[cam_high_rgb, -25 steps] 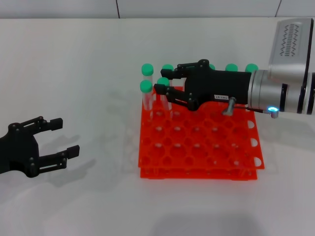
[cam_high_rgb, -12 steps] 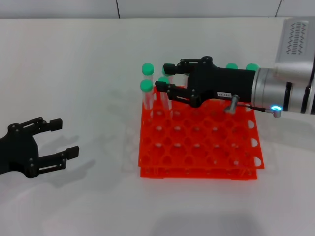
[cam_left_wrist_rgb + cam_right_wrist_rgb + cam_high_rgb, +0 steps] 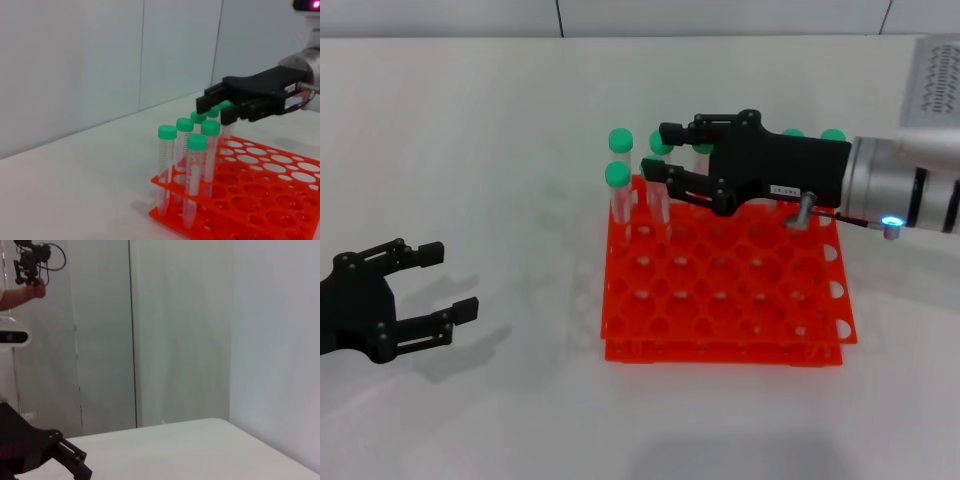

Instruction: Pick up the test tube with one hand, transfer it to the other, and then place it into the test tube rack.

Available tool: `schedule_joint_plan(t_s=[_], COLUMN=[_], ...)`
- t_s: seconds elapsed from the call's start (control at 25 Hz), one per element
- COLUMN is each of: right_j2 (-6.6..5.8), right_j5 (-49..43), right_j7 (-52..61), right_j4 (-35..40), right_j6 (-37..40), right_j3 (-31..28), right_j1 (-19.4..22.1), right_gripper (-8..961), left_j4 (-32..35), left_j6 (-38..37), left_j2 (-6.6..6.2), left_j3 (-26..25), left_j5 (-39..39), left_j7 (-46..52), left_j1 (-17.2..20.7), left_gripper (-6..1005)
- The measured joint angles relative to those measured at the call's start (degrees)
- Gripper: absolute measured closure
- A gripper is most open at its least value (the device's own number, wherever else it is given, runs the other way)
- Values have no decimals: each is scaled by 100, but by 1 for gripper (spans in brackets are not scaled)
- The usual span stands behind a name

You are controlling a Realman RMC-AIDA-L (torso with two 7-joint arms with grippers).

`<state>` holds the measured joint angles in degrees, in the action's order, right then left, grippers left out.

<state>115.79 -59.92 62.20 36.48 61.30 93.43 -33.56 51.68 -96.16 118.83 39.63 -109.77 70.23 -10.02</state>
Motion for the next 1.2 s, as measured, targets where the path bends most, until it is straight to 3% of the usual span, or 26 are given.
schedule_joint_plan(t_s=[0.08,0.28,0.44,0.52,0.8,1.2], right_j2=[0,-142,-275,-302,-261,-271], right_j5=[0,-38,-68,-237,-1113,-1713], right_j7=[0,64,71,76,92,-78], right_j4=[0,1088,1371,1346,828,497], right_j6=[0,462,774,1148,2215,2339], right_j3=[0,-16,-141,-476,-1788,-1956], right_j1=[0,881,1240,1381,1501,1502], right_gripper=[479,472,466,463,453,439], left_j4=[0,0,0,0,0,-10], left_j6=[-2,-6,-20,-50,-173,-449], left_j2=[0,0,-7,-19,-69,-182], left_j3=[-11,-26,-26,-25,-25,1], left_j5=[0,0,2,7,4,-79], left_j7=[-25,-72,-82,-84,-85,-78], left_j1=[3,10,9,3,-18,-55], left_gripper=[200,199,199,200,199,200])
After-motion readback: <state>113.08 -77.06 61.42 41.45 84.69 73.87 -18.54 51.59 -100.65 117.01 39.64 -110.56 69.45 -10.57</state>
